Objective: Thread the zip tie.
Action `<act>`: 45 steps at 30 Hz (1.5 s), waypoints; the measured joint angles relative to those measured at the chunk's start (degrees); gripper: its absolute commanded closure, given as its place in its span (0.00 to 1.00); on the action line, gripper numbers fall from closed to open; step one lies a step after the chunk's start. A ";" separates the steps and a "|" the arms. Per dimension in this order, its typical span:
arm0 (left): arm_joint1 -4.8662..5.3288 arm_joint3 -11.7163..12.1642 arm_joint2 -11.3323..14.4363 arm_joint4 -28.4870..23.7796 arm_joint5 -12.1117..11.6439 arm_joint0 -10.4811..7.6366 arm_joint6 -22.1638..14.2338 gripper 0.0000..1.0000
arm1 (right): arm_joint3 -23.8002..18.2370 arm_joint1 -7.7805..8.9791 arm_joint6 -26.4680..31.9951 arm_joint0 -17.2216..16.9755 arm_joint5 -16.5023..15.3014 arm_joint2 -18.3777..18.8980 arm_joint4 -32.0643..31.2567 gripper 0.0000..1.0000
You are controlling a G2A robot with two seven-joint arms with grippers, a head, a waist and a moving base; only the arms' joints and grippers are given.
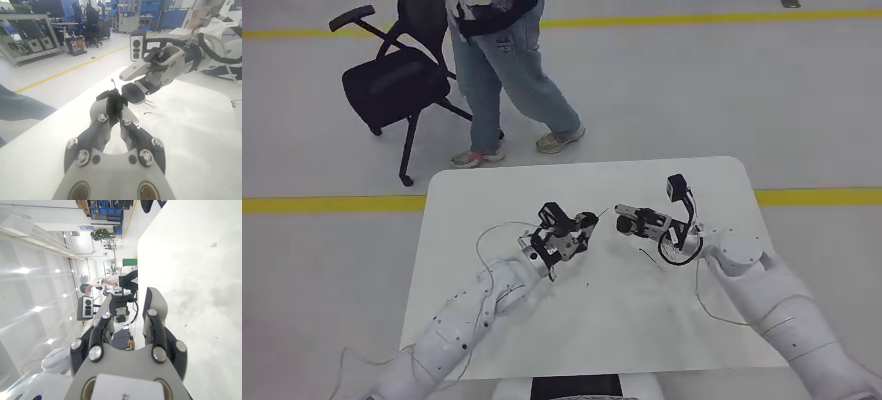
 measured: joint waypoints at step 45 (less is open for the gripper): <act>6.37 -10.82 -3.19 -72.97 -2.97 3.09 -41.83 1.00 | -1.09 -0.52 31.88 -1.97 -11.64 10.24 -1.80 0.00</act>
